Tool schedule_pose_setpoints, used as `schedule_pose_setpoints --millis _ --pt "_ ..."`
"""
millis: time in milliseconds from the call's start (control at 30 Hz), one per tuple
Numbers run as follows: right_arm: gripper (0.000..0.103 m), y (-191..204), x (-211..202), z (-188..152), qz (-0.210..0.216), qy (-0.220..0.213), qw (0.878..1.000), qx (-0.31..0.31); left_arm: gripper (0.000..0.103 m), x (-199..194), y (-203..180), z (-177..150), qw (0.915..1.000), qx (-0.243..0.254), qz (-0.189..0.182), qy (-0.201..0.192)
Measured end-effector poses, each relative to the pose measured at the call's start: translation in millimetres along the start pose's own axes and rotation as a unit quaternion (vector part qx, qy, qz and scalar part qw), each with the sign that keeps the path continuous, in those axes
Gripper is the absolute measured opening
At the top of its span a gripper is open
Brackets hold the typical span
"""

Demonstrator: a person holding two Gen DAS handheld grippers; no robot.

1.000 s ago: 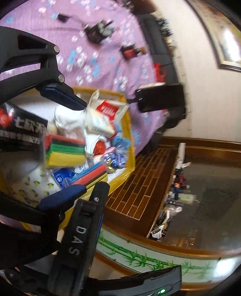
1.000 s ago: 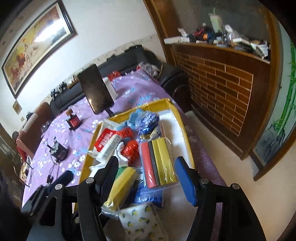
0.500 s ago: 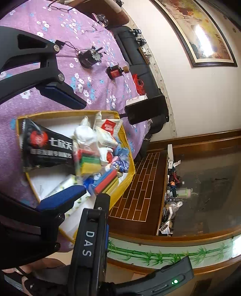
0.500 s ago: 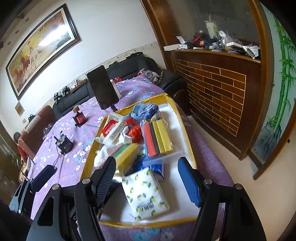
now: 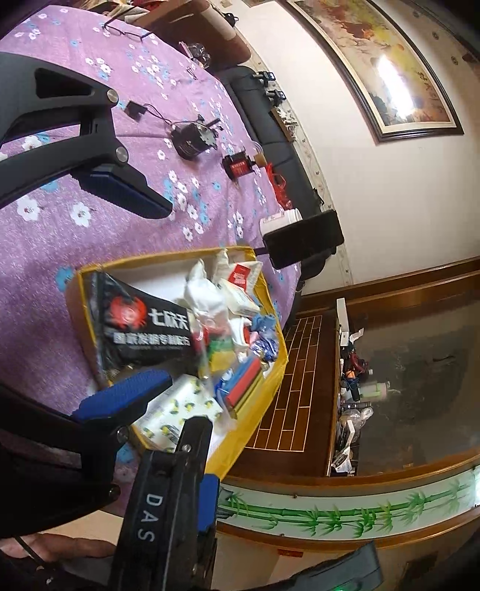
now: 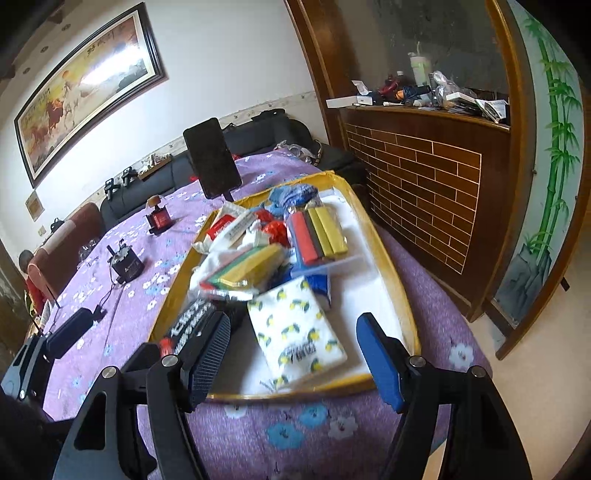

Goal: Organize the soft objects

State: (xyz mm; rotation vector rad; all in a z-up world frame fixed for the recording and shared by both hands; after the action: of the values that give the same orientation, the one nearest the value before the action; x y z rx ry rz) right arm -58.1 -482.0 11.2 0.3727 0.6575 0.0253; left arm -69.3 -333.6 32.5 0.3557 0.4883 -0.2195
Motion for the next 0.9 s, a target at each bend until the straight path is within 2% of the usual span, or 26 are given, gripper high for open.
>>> schedule_pose_setpoints --millis 100,200,267,333,400,567,667,767,900 --pt "0.077 2.1 -7.1 -8.2 -0.013 -0.018 1.000 -0.009 0.083 -2.0 3.4 -7.5 1.0000 0.000 0.001 0.003" --pt "0.084 6.4 -16.2 -19.7 -0.018 -0.038 0.999 -0.010 0.084 -5.8 9.0 -15.8 1.0000 -0.002 0.005 0.004" --pt "0.085 9.9 -23.0 -29.1 -0.021 -0.054 0.998 -0.011 0.085 -9.3 14.4 -22.9 0.9999 -0.007 0.005 0.005" --pt "0.088 12.5 -32.0 -37.5 -0.027 -0.078 0.997 -0.012 0.094 -13.0 18.0 -31.1 0.9999 -0.009 0.008 0.008" --pt "0.091 14.5 -38.7 -45.2 -0.033 -0.096 0.995 -0.009 0.095 -18.1 21.7 -38.9 0.9999 -0.010 0.011 0.007" --pt "0.092 22.2 -46.4 -53.6 -0.034 -0.108 0.993 -0.011 0.103 -36.8 30.7 -73.9 0.9997 -0.021 -0.004 0.012" --pt "0.095 24.2 -51.0 -55.5 -0.040 -0.123 0.991 -0.009 0.103 -40.4 37.3 -96.4 0.9987 -0.030 -0.015 0.037" --pt "0.096 25.8 -48.0 -56.8 -0.037 -0.117 0.992 -0.002 0.103 -42.1 42.1 -108.9 0.9975 -0.037 -0.020 0.057" --pt "0.096 24.3 -47.1 -56.1 -0.039 -0.117 0.992 0.003 0.103 -47.4 48.4 -113.9 0.9972 -0.045 -0.020 0.057"
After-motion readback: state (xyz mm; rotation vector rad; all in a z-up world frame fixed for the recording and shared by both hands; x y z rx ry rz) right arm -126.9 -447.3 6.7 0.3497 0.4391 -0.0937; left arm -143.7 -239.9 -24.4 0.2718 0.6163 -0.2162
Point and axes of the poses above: each gripper's, at about its wrist camera, not at the fingertips, and x roughly the way its jaws point, y to its left, z to its top, the point moved 8 cm from there along x, roughly the way its jaws point, and after that the axes turned 6 degrees about x, right-handed, at the moved point
